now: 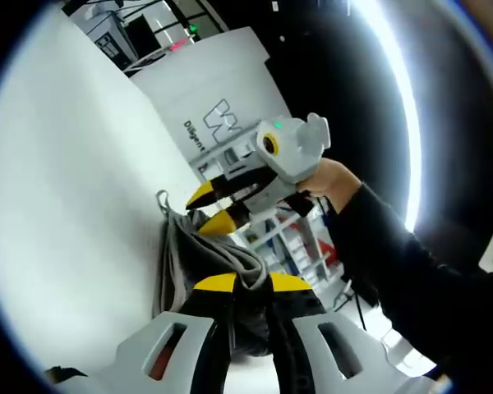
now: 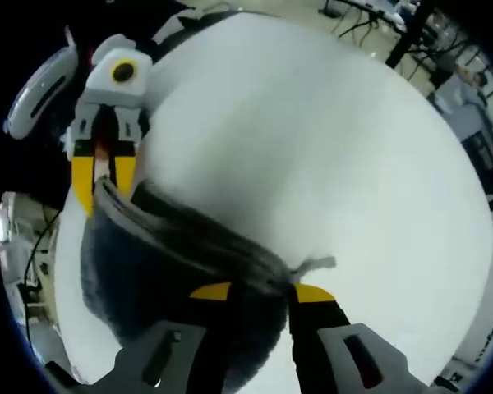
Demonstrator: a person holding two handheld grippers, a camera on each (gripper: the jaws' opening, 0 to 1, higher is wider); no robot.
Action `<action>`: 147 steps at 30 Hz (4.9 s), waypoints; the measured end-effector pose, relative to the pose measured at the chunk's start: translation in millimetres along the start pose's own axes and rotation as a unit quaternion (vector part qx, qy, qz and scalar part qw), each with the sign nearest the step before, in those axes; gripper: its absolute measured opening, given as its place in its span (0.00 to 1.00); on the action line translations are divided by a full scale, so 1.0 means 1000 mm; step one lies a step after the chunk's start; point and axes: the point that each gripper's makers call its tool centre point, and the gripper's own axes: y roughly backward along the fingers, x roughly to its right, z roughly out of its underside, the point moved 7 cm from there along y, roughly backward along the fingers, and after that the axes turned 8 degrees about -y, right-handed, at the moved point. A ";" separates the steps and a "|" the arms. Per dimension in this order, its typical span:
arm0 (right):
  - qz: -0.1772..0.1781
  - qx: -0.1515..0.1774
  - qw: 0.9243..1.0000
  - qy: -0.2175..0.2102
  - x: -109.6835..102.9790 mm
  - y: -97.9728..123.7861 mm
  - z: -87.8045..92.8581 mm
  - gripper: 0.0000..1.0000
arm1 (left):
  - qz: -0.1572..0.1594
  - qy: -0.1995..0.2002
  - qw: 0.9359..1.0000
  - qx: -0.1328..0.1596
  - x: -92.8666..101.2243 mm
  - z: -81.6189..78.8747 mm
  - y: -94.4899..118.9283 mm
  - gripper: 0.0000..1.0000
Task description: Open the folded towel by lifting each exposed corner and separating the folded layers until the towel lies flat within the target outline without major curled edges
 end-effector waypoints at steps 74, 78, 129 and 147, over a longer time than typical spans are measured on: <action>0.028 0.042 0.997 -0.058 -0.006 0.028 0.004 0.06 | 0.006 -0.060 0.998 0.005 0.010 -0.008 0.000 0.08; 0.030 0.051 0.996 -0.060 -0.009 0.032 0.003 0.06 | 0.012 -0.074 0.997 0.014 0.016 -0.011 0.000 0.07; 0.083 0.091 0.991 -0.050 -0.027 0.066 0.008 0.09 | 0.051 -0.176 0.982 0.035 0.048 -0.028 -0.007 0.06; 0.093 0.100 0.989 -0.048 -0.030 0.065 0.011 0.09 | 0.058 -0.213 0.975 0.036 0.052 -0.030 -0.011 0.06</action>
